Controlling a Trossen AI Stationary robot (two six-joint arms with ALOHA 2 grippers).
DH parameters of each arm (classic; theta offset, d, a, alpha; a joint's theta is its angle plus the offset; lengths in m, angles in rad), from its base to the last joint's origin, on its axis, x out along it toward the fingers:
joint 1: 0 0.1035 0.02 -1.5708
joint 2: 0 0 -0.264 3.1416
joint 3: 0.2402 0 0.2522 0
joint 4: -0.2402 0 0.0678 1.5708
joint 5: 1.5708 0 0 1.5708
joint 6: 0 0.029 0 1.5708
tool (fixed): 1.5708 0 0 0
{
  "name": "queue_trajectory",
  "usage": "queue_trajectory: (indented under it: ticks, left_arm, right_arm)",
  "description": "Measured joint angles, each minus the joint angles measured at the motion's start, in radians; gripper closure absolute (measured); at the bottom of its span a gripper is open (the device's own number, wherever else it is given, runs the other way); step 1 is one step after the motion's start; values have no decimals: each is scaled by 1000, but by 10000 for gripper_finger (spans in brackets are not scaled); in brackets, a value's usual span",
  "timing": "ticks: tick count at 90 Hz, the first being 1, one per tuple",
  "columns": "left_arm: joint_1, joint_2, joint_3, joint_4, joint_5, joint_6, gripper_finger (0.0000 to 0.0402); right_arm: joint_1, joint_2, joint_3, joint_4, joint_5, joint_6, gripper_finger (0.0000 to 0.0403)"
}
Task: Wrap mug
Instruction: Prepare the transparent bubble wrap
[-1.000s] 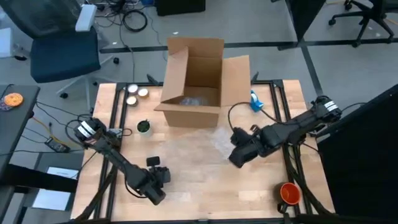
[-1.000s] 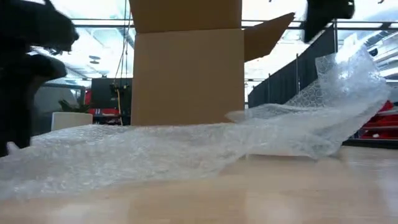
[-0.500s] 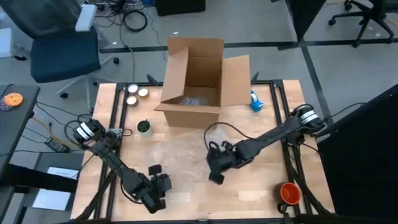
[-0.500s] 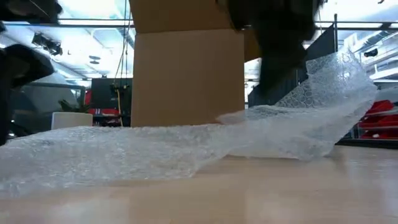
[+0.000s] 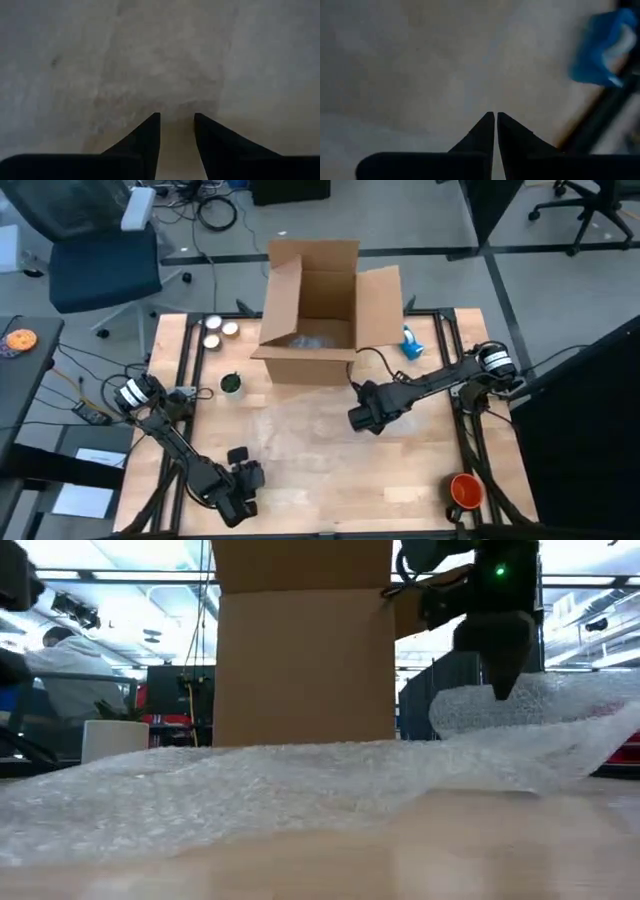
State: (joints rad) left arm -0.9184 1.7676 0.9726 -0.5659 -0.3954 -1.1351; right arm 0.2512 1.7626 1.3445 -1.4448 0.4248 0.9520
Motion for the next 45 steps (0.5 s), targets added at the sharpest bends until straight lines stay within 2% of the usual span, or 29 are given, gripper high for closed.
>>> queue_trajectory:
  ticks: [9, 17, 24, 35, 39, 45]
  left_arm:
    - [-13, 3, 48, 1, 33, 4, 296]
    - [-17, 1, 110, 38, 2, 74, 296]
    - [-15, 0, 148, 85, -114, 162, 296]
    - [6, 1, 147, 267, -370, 260, 296]
    - [20, 0, 133, 320, -404, 289, 296]
    - [44, 1, 117, 332, -393, 317, 296]
  right_arm:
    - [-12, 0, 0, -40, 3, -7, 403]
    - [-25, 0, 0, -11, -5, -19, 403]
    - [-37, 0, 0, 56, -47, -43, 403]
    - [-40, 0, 0, 184, -117, -63, 403]
    - [-37, 0, -1, 236, -122, -58, 403]
    - [-26, 1, -7, 347, -128, -56, 403]
